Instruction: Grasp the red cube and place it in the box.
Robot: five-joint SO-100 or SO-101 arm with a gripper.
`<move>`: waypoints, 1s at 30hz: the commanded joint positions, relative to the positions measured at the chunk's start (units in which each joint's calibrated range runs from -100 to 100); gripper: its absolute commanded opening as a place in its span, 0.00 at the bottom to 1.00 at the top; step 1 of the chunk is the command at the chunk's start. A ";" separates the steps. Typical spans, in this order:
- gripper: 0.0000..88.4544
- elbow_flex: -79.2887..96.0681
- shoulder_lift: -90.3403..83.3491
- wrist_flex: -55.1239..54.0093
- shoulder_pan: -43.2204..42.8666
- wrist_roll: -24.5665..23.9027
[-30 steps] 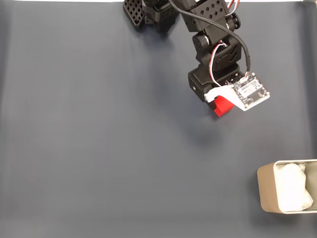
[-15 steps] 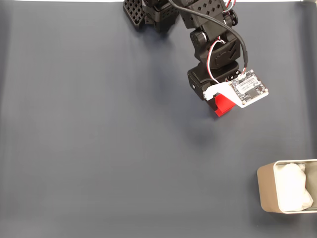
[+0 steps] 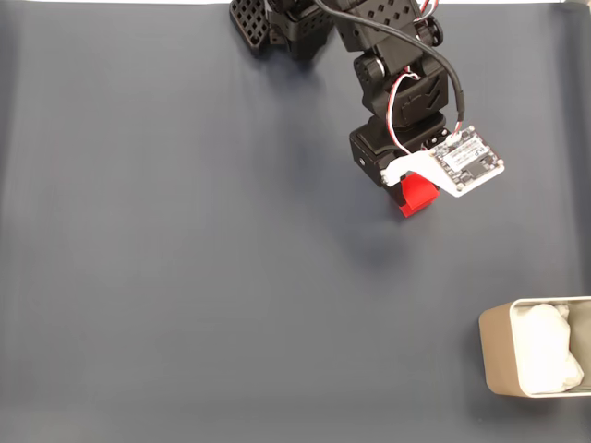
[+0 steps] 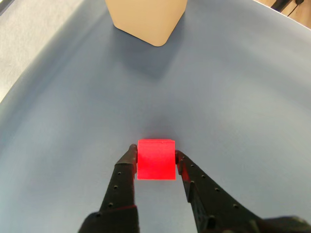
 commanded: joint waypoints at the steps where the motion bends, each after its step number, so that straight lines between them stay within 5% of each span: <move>1: 0.02 -0.21 -2.16 0.74 0.26 1.81; 17: 0.00 -3.04 -5.28 4.67 0.62 2.15; 30: 0.00 -26.21 -4.42 17.38 2.11 1.37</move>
